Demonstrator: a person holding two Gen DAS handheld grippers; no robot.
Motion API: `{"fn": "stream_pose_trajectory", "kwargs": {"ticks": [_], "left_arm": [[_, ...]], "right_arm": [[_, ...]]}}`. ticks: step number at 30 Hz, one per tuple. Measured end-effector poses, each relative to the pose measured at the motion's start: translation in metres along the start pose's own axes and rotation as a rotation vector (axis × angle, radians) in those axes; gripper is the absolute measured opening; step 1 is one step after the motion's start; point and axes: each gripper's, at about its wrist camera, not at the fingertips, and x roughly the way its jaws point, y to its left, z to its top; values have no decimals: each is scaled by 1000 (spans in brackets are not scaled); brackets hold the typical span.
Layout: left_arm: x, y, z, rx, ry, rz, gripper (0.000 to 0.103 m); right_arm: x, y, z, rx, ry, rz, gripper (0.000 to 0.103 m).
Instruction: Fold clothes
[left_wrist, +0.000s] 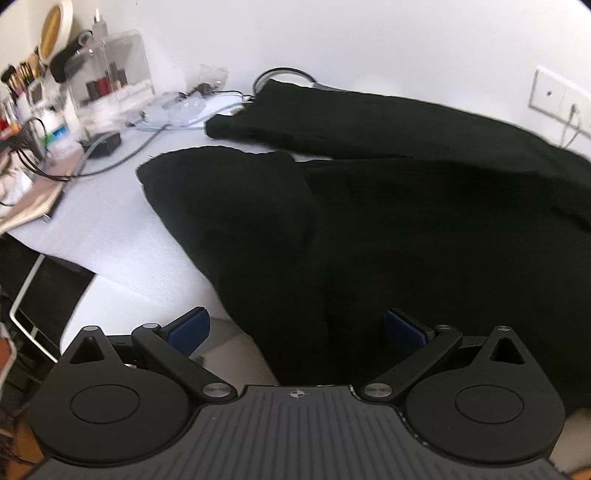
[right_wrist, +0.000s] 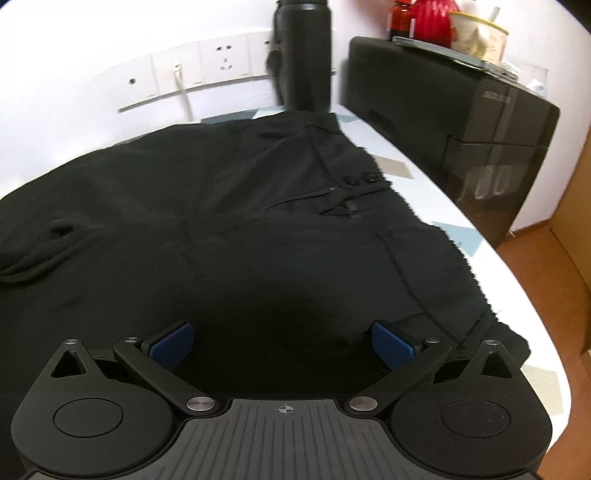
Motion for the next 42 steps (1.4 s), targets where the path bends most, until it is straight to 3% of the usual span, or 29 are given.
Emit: {"fn": "stream_pose_trajectory", "kwargs": {"ticks": [4, 7, 11, 17, 23, 30, 35, 39, 42], "left_arm": [[-1, 33, 0, -118, -32, 136, 103], [-7, 64, -9, -237, -20, 192, 103], [-9, 72, -16, -237, 1, 222, 103], [9, 52, -5, -128, -5, 168, 103], [27, 61, 11, -169, -36, 135, 103], [13, 109, -10, -399, -65, 190, 102], [10, 122, -25, -442, -44, 141, 102], [10, 136, -34, -598, -12, 128, 102], [10, 136, -37, -593, -49, 74, 102]], "right_arm": [[-1, 2, -3, 10, 9, 5, 102], [-2, 0, -5, 31, 14, 3, 102], [-3, -4, -6, 54, 21, -2, 102], [-3, -2, -2, 58, 32, -5, 102], [-4, 4, -2, 35, 41, -10, 102], [-5, 12, -5, 22, 48, -10, 102], [-5, 14, -7, 20, 55, -26, 102], [-6, 15, -9, 20, 57, -29, 102], [-7, 17, -10, 3, 60, -34, 102]]}}
